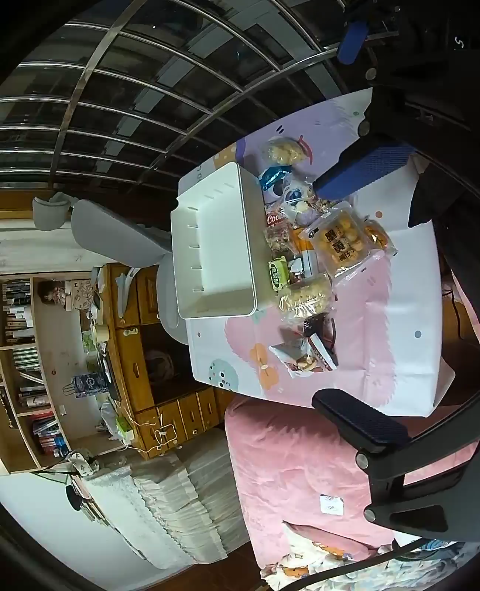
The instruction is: Organize snacks
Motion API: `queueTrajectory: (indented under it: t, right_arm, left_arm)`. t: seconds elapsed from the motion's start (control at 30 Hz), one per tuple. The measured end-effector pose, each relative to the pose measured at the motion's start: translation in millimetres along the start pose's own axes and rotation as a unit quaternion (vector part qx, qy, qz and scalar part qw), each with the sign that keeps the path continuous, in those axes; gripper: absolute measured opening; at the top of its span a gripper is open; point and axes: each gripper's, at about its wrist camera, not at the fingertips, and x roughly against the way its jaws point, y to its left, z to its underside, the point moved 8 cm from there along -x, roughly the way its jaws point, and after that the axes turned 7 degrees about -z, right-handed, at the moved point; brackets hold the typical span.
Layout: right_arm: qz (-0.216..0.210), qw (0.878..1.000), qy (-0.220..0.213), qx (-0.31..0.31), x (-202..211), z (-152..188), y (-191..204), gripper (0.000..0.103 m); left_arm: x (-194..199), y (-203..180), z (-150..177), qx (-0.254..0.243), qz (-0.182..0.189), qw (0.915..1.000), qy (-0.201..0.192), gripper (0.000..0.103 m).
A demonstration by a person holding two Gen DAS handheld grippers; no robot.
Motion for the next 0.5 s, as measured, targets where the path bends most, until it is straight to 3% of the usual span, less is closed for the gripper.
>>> queueTrajectory:
  t: [0.5]
  right_arm:
    - [0.001, 1.0, 0.0, 0.009, -12.3, -10.5, -10.7, 0.103]
  left_arm:
    - [-4.8, -1.2, 1.7, 0.004, -0.006, 1.0, 0.006, 0.102]
